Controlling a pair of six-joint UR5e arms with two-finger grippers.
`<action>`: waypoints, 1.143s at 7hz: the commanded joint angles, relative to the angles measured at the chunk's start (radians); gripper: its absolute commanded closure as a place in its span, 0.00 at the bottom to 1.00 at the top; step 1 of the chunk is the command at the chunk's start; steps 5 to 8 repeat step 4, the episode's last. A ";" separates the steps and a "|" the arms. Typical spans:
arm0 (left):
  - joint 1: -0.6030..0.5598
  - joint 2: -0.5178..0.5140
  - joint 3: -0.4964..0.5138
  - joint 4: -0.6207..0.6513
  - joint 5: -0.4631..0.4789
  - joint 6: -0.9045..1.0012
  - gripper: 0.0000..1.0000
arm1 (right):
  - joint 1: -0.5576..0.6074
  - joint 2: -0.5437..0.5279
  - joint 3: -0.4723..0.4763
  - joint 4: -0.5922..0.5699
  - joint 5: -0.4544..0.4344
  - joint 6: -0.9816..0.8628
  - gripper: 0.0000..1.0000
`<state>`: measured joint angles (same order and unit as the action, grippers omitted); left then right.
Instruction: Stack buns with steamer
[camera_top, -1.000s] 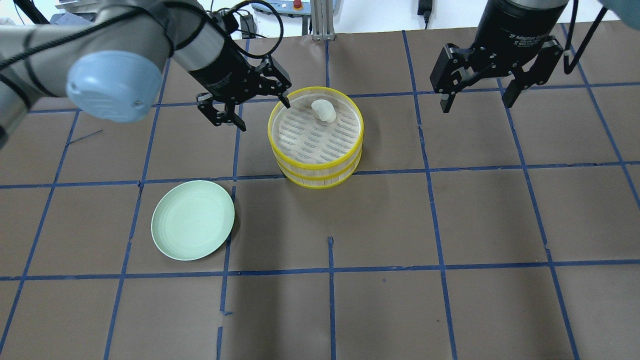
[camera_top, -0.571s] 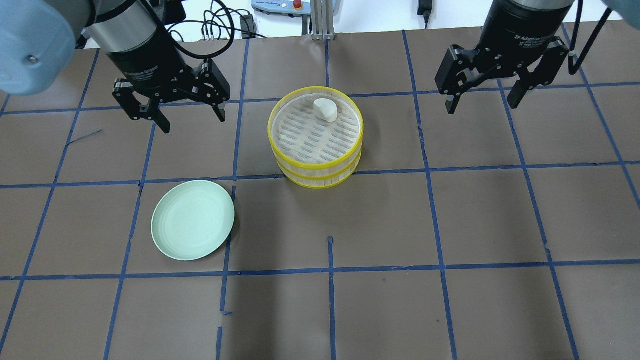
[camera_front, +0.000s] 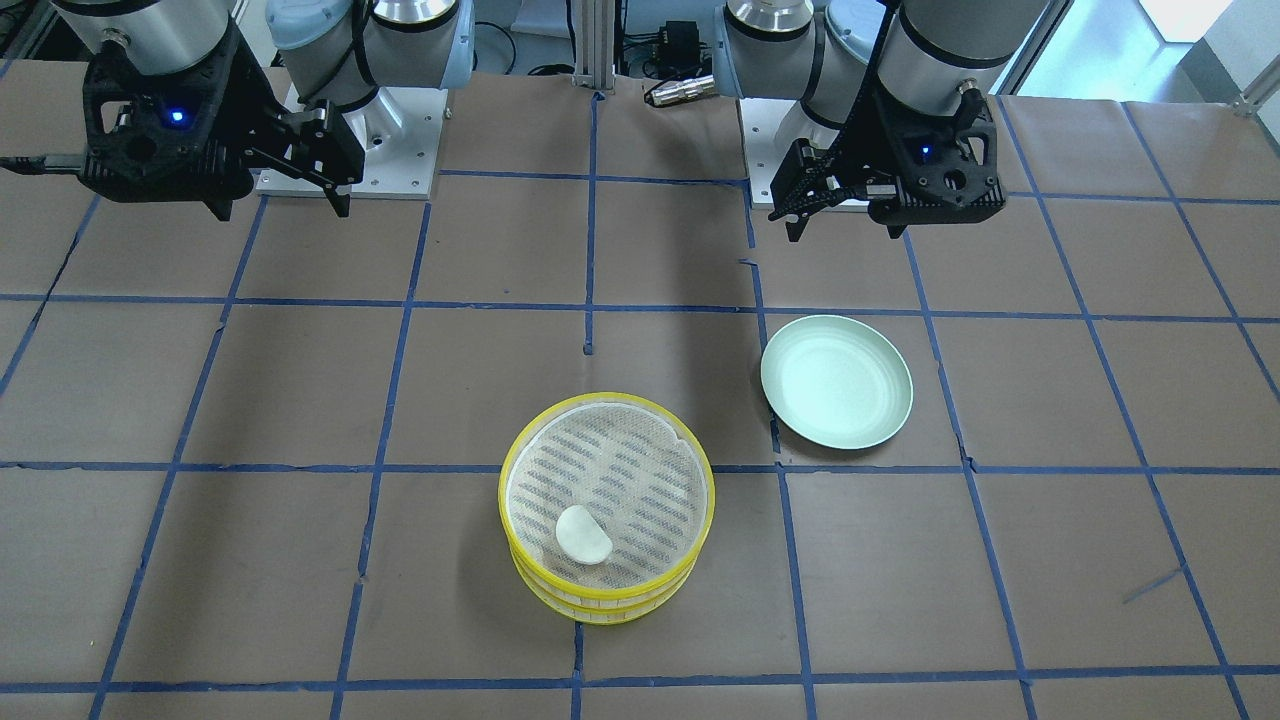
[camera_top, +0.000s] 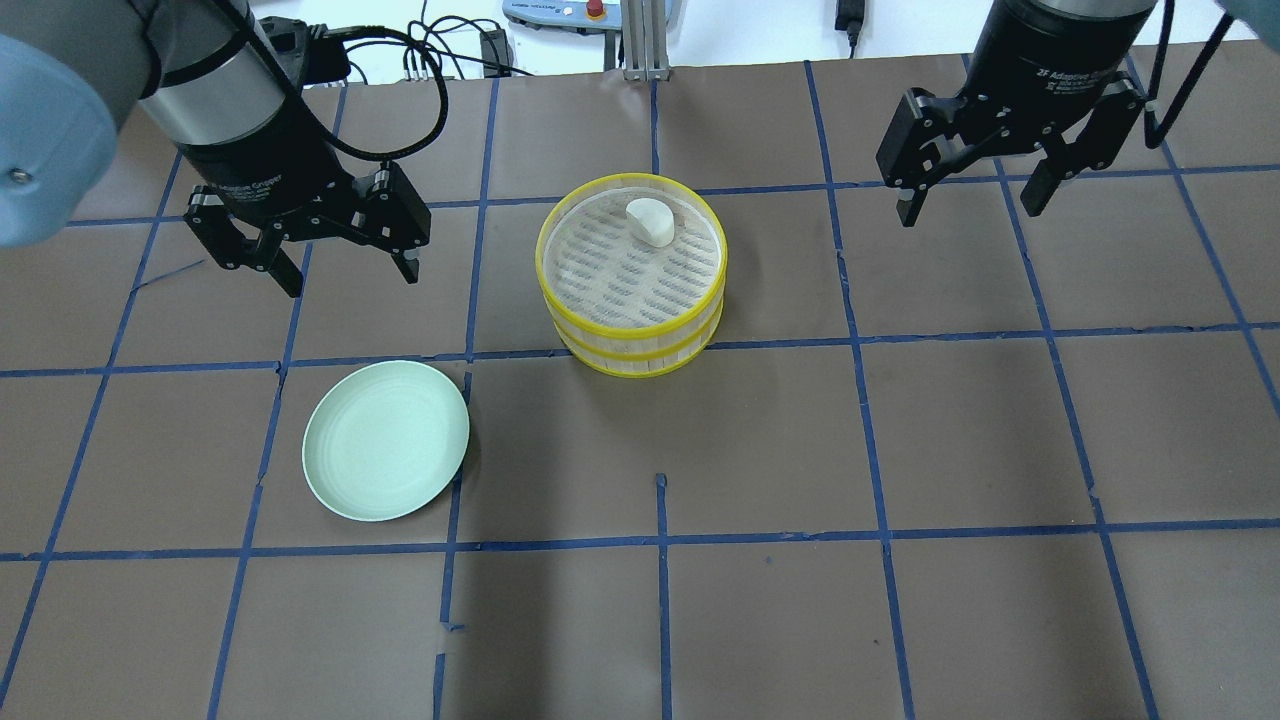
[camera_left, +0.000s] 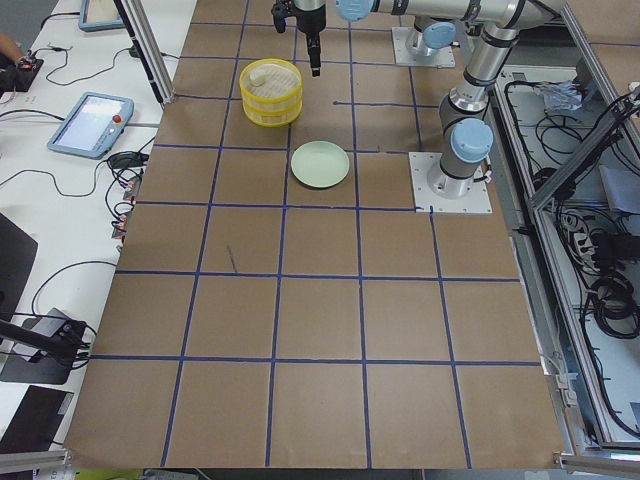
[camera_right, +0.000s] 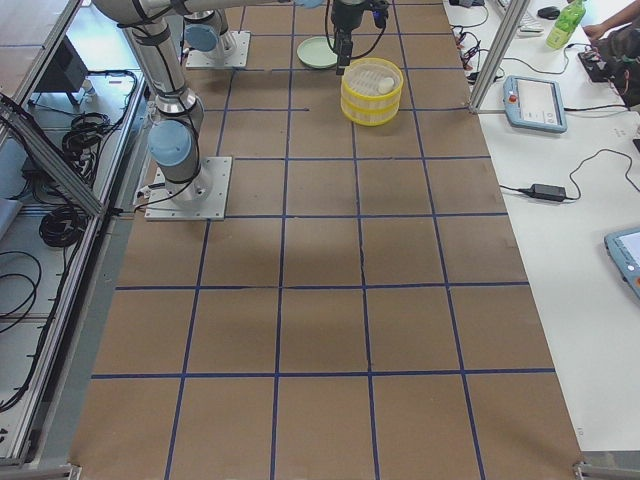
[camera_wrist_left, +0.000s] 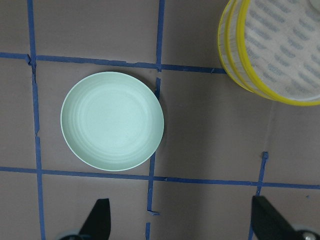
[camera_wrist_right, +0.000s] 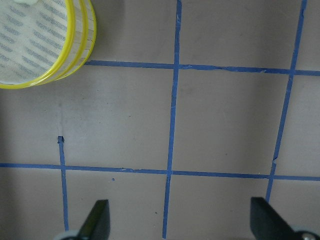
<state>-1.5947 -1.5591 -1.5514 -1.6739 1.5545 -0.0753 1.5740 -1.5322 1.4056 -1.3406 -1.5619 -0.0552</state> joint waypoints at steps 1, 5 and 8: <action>0.002 -0.001 -0.004 0.074 -0.001 0.084 0.00 | 0.000 0.000 0.001 0.000 0.000 0.000 0.00; -0.002 -0.001 -0.009 0.071 0.007 0.085 0.00 | 0.000 0.000 0.001 -0.002 -0.001 0.000 0.00; -0.002 -0.001 -0.009 0.071 0.007 0.085 0.00 | 0.000 0.000 0.001 -0.002 -0.001 0.000 0.00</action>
